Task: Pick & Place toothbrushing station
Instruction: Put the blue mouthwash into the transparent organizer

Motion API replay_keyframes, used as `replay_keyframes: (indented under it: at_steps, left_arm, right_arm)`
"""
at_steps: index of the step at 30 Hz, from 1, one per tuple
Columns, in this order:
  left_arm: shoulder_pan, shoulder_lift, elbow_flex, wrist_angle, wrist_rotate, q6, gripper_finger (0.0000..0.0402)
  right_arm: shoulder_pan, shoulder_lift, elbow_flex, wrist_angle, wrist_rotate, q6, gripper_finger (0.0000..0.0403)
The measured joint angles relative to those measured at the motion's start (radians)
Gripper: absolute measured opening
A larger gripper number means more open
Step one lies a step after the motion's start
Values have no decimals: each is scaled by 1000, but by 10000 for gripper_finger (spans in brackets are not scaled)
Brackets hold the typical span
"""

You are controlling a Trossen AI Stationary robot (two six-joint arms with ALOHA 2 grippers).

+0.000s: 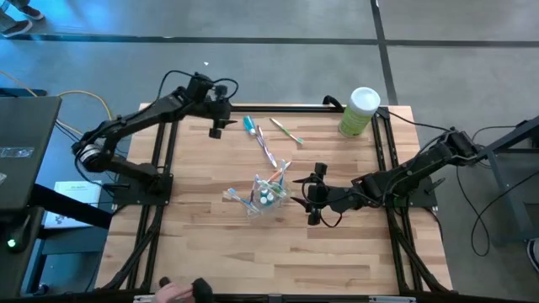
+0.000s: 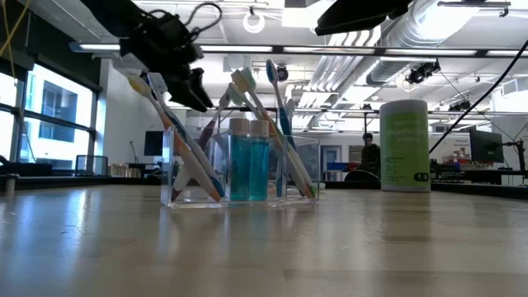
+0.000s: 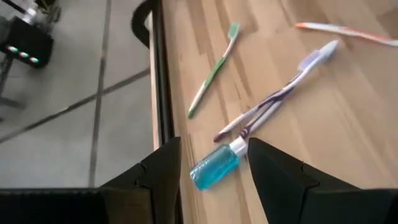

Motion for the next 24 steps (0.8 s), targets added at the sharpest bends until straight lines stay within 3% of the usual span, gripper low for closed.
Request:
replay_keyframes:
  at_steps: [12, 24]
  left_arm:
    - [-62, 369, 176, -120, -151, 105, 179]
    - [-107, 490, 237, -113, -164, 269, 179]
  right_arm:
    - [0, 0, 0, 1, -147, 0, 224]
    - [0, 0, 0, 1, -174, 0, 224]
